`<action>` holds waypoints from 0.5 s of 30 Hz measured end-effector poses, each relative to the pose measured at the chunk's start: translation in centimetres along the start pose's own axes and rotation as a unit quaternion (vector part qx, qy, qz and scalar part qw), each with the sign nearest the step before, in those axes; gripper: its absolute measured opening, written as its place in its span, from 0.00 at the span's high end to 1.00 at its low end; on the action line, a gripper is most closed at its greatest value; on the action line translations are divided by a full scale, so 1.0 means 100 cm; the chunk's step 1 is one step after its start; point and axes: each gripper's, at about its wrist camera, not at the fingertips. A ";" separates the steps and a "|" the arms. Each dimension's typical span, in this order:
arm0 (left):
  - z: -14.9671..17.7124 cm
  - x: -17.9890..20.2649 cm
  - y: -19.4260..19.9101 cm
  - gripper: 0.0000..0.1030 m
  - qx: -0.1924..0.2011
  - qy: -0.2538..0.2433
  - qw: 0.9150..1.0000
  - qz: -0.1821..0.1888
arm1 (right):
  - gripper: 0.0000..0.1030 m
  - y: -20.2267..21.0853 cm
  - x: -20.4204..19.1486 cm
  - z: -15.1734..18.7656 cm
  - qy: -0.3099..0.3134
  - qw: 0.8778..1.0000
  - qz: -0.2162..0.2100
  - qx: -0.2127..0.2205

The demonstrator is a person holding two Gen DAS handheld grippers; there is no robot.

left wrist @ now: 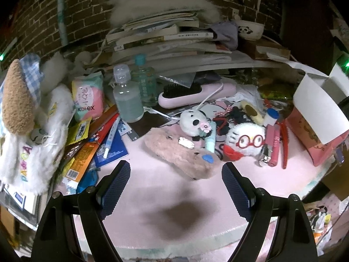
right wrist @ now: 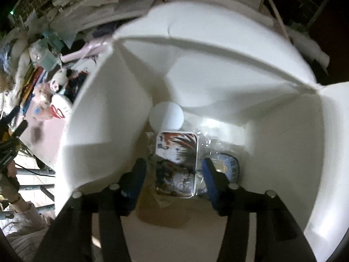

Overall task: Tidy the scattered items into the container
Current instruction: 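Carry the photo tin in the right gripper into the box and release, then grasp the pink fuzzy plush with the left gripper and lift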

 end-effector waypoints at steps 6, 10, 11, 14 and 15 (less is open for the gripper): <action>-0.007 -0.008 -0.026 0.18 -0.006 0.003 1.000 -0.003 | 0.36 0.046 -0.006 0.010 -0.003 0.996 -0.004 0.090; -0.011 -0.012 -0.041 0.19 -0.019 0.033 0.999 0.031 | 0.31 0.083 -0.022 0.022 0.012 0.980 0.055 0.191; -0.012 -0.010 -0.043 0.19 -0.021 0.034 0.999 0.030 | 0.29 0.090 -0.024 0.024 0.010 0.976 0.053 0.209; -0.012 -0.001 -0.051 0.19 -0.028 0.027 0.999 0.014 | 0.21 0.107 -0.039 0.034 0.006 0.966 0.019 0.258; -0.011 0.000 -0.053 0.19 -0.032 0.028 0.999 0.014 | 0.21 0.110 -0.047 0.038 0.011 0.963 0.005 0.269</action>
Point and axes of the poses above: each gripper's, at about its wrist camera, not at the fingertips, and y roughly against the way its jaws point, x to its right, z to its underside, and after that the axes turned 10 degrees about z, right-handed
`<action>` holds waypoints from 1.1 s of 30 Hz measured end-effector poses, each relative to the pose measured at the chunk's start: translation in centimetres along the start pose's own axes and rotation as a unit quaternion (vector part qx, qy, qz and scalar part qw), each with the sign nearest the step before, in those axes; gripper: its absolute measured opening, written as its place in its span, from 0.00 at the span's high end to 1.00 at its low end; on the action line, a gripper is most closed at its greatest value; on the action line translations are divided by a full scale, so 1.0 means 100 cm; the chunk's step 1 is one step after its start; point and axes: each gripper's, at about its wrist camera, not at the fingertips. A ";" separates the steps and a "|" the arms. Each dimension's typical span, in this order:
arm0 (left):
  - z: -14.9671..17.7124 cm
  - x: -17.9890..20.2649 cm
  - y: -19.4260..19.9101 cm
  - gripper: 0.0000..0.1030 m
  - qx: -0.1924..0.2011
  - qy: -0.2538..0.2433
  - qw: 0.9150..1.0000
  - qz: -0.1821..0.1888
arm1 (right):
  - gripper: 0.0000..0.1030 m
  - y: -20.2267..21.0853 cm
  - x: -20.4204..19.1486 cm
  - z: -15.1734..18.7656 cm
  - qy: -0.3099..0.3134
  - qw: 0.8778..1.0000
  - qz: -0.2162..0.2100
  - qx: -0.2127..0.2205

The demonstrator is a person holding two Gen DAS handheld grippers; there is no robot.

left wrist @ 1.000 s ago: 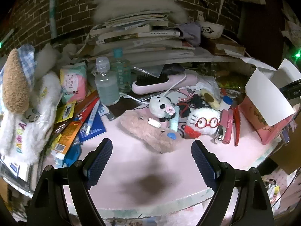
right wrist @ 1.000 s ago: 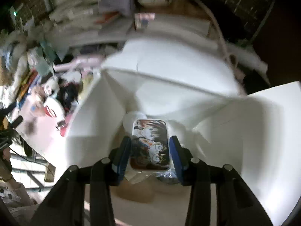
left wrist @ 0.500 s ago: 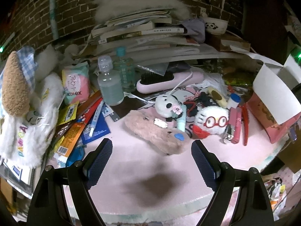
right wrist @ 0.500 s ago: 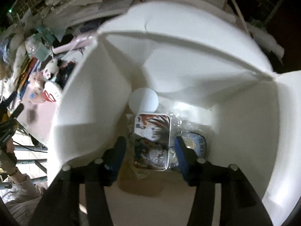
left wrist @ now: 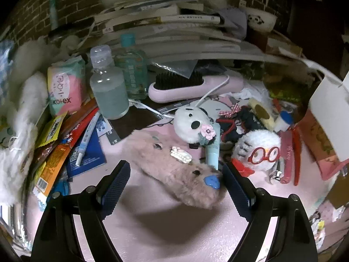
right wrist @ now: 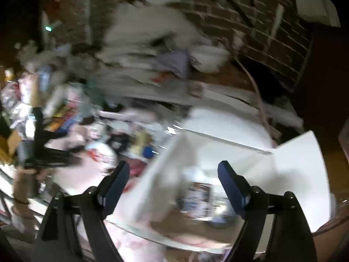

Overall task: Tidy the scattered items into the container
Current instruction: 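Grasp the pink fuzzy plush with the left gripper and lift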

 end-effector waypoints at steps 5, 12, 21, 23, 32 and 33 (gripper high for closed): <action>0.003 -0.003 -0.008 0.21 -0.008 0.021 1.000 0.005 | 0.21 0.011 -0.040 0.010 0.008 0.998 -0.059 0.035; 0.007 -0.001 -0.009 0.48 -0.015 0.022 0.999 0.025 | 0.21 -0.002 -0.074 0.023 -0.007 0.993 -0.109 0.047; 0.006 0.003 0.002 0.70 -0.007 0.003 1.000 0.014 | 0.21 -0.013 -0.110 0.040 -0.010 0.986 -0.150 0.069; 0.005 0.002 0.009 0.71 0.002 0.001 1.000 0.012 | 0.21 -0.015 -0.115 0.043 -0.007 0.986 -0.155 0.069; 0.004 -0.008 0.043 0.76 0.037 0.000 0.999 0.003 | 0.21 -0.026 -0.124 0.055 -0.017 0.983 -0.177 0.052; 0.004 -0.008 0.045 0.77 0.039 0.000 0.999 0.001 | 0.21 -0.027 -0.124 0.056 -0.018 0.983 -0.177 0.050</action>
Point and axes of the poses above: each gripper's, at about its wrist camera, not at the fingertips, and y roughly against the way its jaws point, x to its right, z to its underside, and after that the axes turned 10 degrees about z, right-handed
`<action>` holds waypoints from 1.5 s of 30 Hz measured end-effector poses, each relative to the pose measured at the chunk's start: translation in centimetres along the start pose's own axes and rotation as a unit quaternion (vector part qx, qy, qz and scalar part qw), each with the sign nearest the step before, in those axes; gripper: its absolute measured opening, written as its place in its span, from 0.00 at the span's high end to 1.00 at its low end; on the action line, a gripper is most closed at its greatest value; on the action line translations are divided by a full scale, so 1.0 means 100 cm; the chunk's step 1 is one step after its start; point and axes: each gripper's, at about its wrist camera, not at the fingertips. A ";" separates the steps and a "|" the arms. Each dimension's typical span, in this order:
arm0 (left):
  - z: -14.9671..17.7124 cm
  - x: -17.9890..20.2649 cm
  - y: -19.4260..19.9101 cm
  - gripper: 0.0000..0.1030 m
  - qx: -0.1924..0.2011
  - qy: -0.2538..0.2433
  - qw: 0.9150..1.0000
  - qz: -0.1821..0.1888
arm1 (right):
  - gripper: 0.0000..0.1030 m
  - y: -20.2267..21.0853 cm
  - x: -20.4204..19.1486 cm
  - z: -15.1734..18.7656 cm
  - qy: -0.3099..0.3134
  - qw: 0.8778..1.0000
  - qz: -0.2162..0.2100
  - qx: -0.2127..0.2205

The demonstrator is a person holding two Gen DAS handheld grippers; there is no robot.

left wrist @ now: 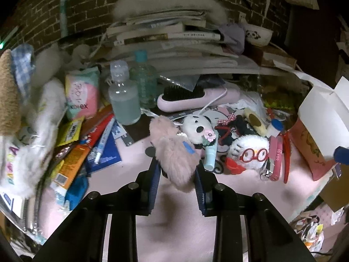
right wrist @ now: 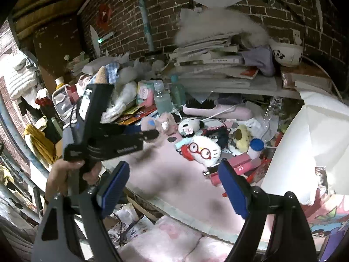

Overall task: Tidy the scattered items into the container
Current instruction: 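Grasp the pink fuzzy plush with the left gripper and lift, then carry the fuzzy plush in the left gripper into the box and release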

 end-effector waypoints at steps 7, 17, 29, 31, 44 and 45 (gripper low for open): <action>-0.010 0.006 0.031 0.78 0.043 -0.008 0.999 0.008 | 0.21 -0.005 0.003 0.007 -0.012 1.000 -0.004 -0.007; -0.053 0.069 0.070 0.78 0.095 -0.092 0.987 0.090 | 0.21 0.003 0.009 0.019 -0.024 1.000 -0.001 0.011; -0.083 0.204 0.033 0.78 0.043 -0.213 0.948 0.233 | 0.21 0.036 0.025 0.058 0.026 0.999 0.010 0.021; -0.081 0.228 0.021 0.78 0.021 -0.232 0.941 0.246 | 0.21 0.039 0.029 0.065 0.030 0.999 0.014 0.017; -0.074 0.302 -0.040 0.71 -0.093 -0.266 0.928 0.245 | 0.21 0.044 0.056 0.094 0.016 1.000 0.014 -0.002; -0.073 0.303 -0.041 0.71 -0.093 -0.266 0.928 0.242 | 0.21 0.043 0.057 0.094 0.015 1.000 0.017 -0.001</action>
Point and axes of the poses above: each gripper's, at about its wrist camera, not at the fingertips, and y roughly against the way its jaws point, x to its right, z to its underside, and after that the axes turned 10 degrees about z, right-handed
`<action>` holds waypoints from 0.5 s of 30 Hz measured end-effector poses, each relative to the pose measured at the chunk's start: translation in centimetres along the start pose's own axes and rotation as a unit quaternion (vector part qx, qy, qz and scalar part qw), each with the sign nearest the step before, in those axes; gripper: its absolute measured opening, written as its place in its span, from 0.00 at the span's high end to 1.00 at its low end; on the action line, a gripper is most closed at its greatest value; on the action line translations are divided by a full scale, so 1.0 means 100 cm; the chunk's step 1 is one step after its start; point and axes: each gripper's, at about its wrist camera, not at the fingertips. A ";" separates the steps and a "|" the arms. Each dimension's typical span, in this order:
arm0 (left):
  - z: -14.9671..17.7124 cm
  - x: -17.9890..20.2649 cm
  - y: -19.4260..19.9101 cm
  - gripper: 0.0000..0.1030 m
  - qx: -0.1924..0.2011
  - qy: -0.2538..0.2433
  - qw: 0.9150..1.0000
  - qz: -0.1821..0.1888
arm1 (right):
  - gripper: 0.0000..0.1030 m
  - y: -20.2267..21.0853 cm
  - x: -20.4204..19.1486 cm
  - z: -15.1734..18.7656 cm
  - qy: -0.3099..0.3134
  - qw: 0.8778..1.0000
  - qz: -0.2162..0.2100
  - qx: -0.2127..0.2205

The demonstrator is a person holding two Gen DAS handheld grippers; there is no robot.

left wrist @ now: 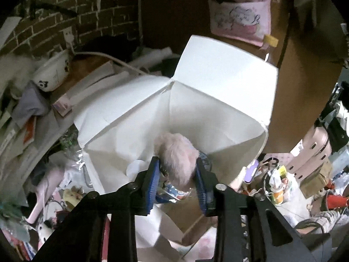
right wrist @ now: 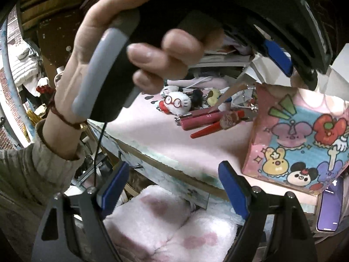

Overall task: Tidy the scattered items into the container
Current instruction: 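Carry the fuzzy plush in the left gripper into the box and release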

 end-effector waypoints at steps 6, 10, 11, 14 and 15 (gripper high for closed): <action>0.000 0.000 0.003 0.34 0.020 -0.003 1.000 -0.010 | 0.21 -0.005 0.008 0.003 -0.016 1.000 0.010 -0.001; -0.003 -0.007 0.008 0.33 0.036 0.008 0.999 -0.014 | 0.21 -0.010 0.008 0.004 -0.019 1.000 0.014 -0.005; -0.002 -0.008 0.010 0.33 0.039 0.009 0.999 -0.014 | 0.21 -0.010 0.008 0.004 -0.020 1.000 0.014 -0.004; 0.001 -0.009 0.025 0.33 0.061 0.006 0.998 -0.021 | 0.21 -0.013 0.007 0.002 -0.022 1.000 0.012 -0.001; 0.003 -0.010 0.033 0.31 0.071 0.004 0.997 -0.025 | 0.21 -0.015 0.007 0.002 -0.025 1.000 0.013 0.000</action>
Point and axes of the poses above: each gripper's, at about its wrist camera, not at the fingertips, and y roughly against the way its jaws point, x to its right, z to its underside, and after that the axes turned 10 degrees about z, right-handed
